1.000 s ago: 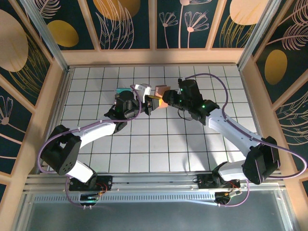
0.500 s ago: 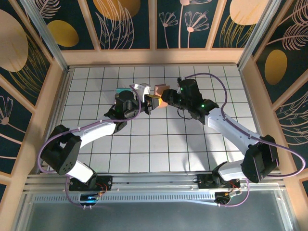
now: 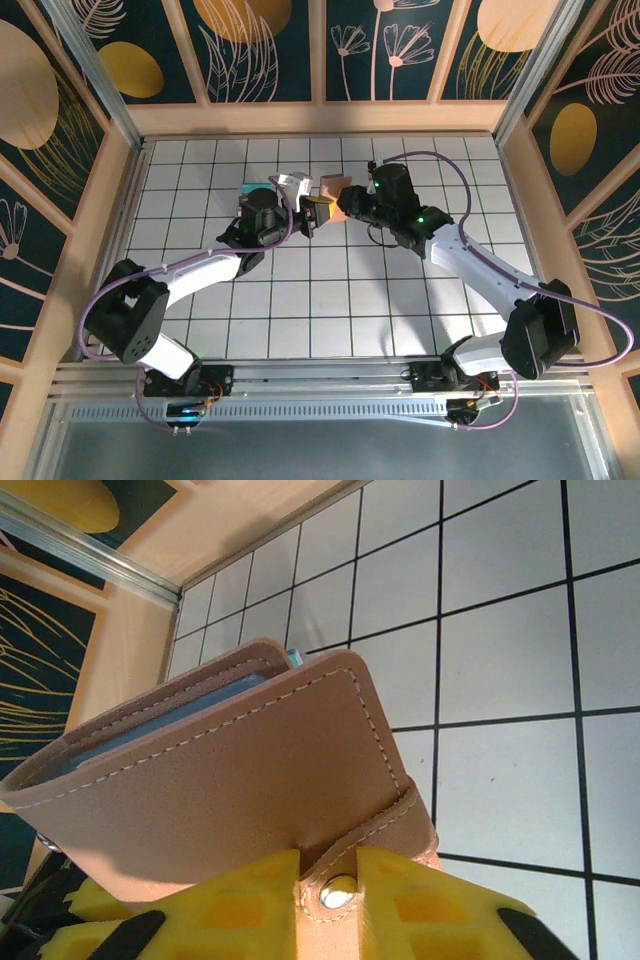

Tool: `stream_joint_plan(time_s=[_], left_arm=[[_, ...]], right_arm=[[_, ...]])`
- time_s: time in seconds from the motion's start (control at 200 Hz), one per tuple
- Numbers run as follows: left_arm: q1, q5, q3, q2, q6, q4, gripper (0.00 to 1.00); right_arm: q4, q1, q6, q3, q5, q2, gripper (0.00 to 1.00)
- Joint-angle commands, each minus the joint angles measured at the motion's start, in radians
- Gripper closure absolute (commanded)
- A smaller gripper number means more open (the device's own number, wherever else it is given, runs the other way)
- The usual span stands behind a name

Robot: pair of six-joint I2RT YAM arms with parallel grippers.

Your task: Take the credit cards out of the card holder

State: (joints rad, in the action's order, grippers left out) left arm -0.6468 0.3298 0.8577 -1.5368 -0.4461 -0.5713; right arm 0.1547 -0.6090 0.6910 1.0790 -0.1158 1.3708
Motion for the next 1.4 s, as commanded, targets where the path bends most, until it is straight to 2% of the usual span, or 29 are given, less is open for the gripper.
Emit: stream_joint_plan(time_s=[0.0, 0.545, 0.746, 0.851, 0.911, 0.991, 1.081, 1.226, 1.316, 1.396], left_arm=[[-0.005, 0.011, 0.034, 0.016, -0.018, -0.093, 1.00], [-0.005, -0.014, 0.035, 0.018, -0.018, -0.061, 1.00], [-0.006, -0.024, 0.035, 0.020, -0.013, -0.049, 1.00], [-0.006, -0.023, 0.035, 0.026, -0.010, -0.039, 1.00], [-0.005, -0.019, 0.037, 0.029, -0.006, -0.030, 1.00], [-0.006, -0.018, 0.040, 0.035, -0.004, -0.013, 1.00], [-0.005, -0.023, 0.047, 0.042, 0.001, 0.017, 1.00], [-0.005, -0.009, 0.052, 0.049, 0.012, 0.052, 1.00], [-0.005, 0.011, 0.058, 0.055, 0.018, 0.072, 1.00], [-0.005, 0.030, 0.059, 0.062, 0.025, 0.077, 1.00]], right_arm=[[0.013, 0.019, -0.002, -0.030, 0.013, -0.011, 0.84], [0.012, 0.038, -0.012, -0.023, 0.001, -0.020, 0.98], [0.032, 0.056, -0.026, -0.017, 0.014, -0.034, 0.98], [0.036, 0.056, -0.045, -0.020, 0.009, -0.046, 0.90], [0.034, 0.077, -0.070, -0.023, 0.004, -0.057, 0.79], [0.017, 0.089, -0.104, -0.028, -0.015, -0.070, 0.71], [-0.036, 0.089, -0.145, -0.058, -0.050, -0.098, 0.64], [-0.139, 0.092, -0.200, -0.118, -0.097, -0.151, 0.48], [-0.169, 0.092, -0.227, -0.132, -0.127, -0.161, 0.41], [-0.175, 0.092, -0.243, -0.134, -0.140, -0.159, 0.40]])
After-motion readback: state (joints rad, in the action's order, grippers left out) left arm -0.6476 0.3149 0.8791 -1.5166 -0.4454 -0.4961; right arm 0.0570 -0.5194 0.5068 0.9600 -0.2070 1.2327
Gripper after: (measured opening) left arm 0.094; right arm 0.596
